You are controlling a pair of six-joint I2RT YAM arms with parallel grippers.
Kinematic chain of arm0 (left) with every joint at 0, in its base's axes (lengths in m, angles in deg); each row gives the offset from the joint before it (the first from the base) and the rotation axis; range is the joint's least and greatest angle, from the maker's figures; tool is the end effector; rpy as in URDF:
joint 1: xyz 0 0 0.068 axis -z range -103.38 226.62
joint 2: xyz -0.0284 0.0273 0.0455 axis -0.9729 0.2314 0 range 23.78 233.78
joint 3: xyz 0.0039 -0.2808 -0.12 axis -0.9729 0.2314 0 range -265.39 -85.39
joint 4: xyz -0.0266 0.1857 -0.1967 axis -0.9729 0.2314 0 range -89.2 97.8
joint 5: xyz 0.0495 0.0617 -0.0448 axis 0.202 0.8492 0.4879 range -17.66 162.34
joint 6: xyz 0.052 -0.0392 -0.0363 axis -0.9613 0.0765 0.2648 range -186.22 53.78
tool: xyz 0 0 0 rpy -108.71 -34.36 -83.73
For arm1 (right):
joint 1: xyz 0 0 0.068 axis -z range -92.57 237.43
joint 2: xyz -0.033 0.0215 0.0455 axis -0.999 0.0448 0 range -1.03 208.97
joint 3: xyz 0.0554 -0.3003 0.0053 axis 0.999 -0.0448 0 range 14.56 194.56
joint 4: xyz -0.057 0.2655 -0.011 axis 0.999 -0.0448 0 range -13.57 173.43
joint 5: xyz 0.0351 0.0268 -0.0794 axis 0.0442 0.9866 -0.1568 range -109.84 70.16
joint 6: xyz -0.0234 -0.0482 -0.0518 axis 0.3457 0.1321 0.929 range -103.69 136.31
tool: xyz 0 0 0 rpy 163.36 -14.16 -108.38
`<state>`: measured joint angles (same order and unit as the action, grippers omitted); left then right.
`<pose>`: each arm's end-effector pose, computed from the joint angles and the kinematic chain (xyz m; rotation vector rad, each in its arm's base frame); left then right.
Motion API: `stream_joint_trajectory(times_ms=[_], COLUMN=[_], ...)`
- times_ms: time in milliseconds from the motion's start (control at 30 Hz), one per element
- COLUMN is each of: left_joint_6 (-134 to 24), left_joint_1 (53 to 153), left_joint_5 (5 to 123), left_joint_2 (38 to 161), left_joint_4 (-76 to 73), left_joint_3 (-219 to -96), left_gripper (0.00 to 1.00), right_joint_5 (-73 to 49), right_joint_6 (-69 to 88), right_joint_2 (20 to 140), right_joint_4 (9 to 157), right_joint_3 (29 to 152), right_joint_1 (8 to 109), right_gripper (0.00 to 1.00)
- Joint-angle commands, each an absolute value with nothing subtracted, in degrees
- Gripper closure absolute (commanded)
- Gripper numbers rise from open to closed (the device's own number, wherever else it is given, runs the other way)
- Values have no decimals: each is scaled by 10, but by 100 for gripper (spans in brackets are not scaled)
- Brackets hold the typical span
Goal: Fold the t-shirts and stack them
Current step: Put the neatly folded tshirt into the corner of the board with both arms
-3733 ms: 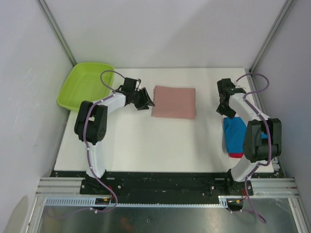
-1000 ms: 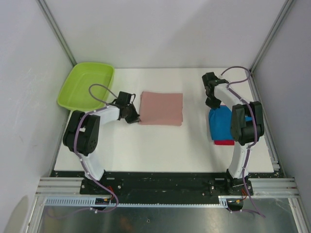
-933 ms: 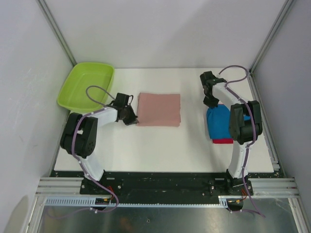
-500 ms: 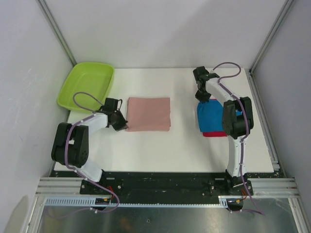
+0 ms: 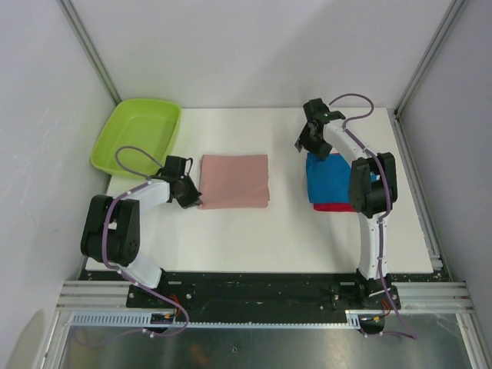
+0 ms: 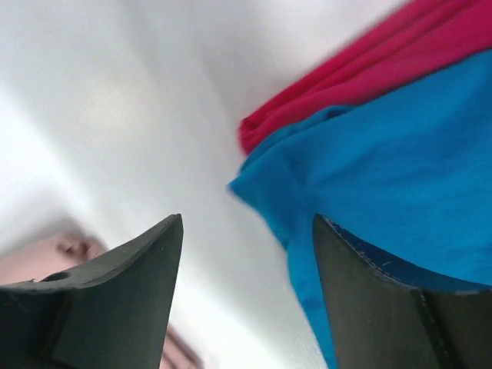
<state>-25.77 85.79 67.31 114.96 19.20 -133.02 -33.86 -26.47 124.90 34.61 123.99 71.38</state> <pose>0.3122 -0.0559 0.1578 -0.7010 2.6142 -0.3917 0.4974 0.1274 0.2169 0.6817 2.5609 0.0009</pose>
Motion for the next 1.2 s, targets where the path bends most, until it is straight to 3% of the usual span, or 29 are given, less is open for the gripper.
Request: stream_joint_trajectory(times_ms=[0, 233, 500, 1167], left_joint_6=[-274, -279, -292, -315], left_joint_1=[854, 853, 852, 813], left_joint_5=[666, 665, 669, 703], left_joint_2=[1139, 1153, 1169, 1199], left_joint_4=[201, 201, 211, 254], left_joint_3=[-1328, -1338, -1355, -1427], left_gripper=[100, 100, 100, 100], right_joint_5=[-230, -64, 25, 8], right_joint_6=[-180, -142, -120, -82], right_joint_2=[1176, 1198, 1227, 1288], right_joint_4=[407, 533, 651, 683], right_joint_3=[1257, 1197, 1133, 1122], right_joint_1=[695, 686, 673, 643], right_gripper=[27, 27, 27, 28])
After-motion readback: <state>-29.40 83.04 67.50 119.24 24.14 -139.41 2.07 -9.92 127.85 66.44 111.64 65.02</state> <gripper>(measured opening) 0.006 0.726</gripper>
